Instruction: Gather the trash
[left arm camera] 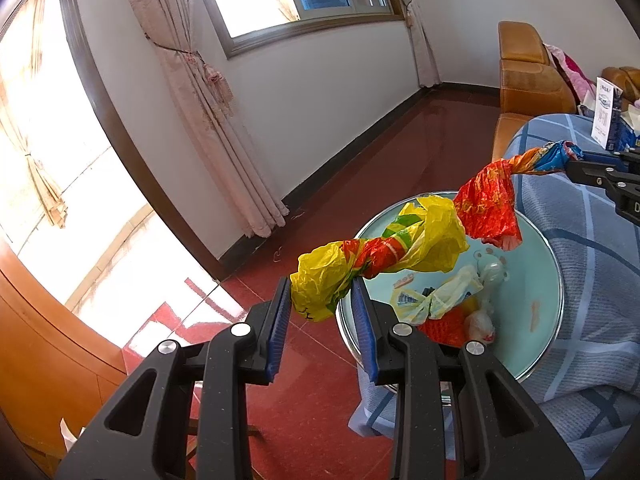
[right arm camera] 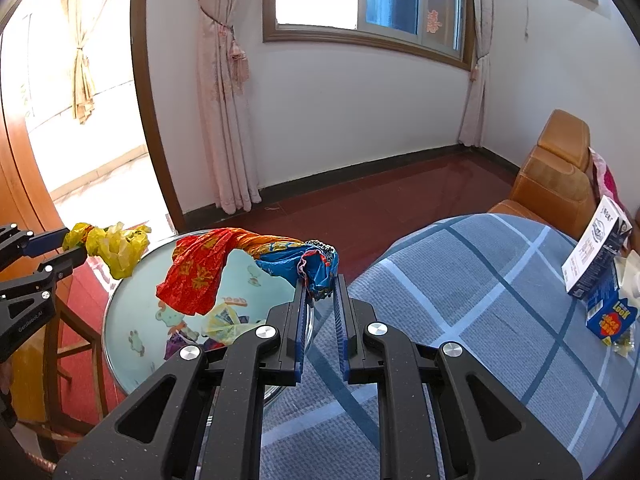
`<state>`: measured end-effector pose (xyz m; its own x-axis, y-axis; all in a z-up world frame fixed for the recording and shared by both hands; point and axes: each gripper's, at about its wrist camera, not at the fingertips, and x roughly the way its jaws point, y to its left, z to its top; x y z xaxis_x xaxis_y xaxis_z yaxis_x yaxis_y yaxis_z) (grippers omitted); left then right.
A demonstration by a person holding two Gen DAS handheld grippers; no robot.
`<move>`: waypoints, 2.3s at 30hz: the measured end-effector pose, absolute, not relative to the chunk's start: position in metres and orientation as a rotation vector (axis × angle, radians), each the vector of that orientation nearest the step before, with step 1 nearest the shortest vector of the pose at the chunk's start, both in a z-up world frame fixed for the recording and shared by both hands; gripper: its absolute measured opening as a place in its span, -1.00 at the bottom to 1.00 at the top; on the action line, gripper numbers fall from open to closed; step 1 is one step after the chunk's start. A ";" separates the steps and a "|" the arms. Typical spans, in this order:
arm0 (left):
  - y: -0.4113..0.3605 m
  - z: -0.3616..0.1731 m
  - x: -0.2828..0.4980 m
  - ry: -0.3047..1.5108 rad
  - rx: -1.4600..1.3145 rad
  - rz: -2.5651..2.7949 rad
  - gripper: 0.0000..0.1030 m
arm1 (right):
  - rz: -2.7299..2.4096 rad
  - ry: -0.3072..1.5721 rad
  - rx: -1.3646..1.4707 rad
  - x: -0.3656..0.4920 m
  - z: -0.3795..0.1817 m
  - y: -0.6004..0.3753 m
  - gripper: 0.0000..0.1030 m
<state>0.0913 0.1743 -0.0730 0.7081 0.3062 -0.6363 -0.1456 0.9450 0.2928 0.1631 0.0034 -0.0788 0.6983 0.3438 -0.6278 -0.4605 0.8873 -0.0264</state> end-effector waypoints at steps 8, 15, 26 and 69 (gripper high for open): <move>0.173 -0.072 0.091 0.745 0.226 0.240 -0.38 | 0.455 0.658 -0.183 0.163 -0.078 0.002 -0.72; 0.170 -0.069 0.088 0.734 0.219 0.218 0.00 | 0.507 0.667 -0.167 0.160 -0.076 0.007 -0.33; 0.169 -0.053 0.075 0.661 0.160 0.205 0.48 | 0.454 0.624 -0.114 0.137 -0.063 -0.023 0.10; 0.163 -0.013 0.048 0.517 0.101 0.214 0.88 | 0.360 0.501 -0.059 0.087 -0.031 -0.067 0.20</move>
<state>0.0484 0.1632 -0.0133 0.8476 0.2284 -0.4790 -0.1775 0.9727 0.1497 0.0874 -0.0665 -0.0313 0.8159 0.3230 -0.4795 -0.3515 0.9356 0.0320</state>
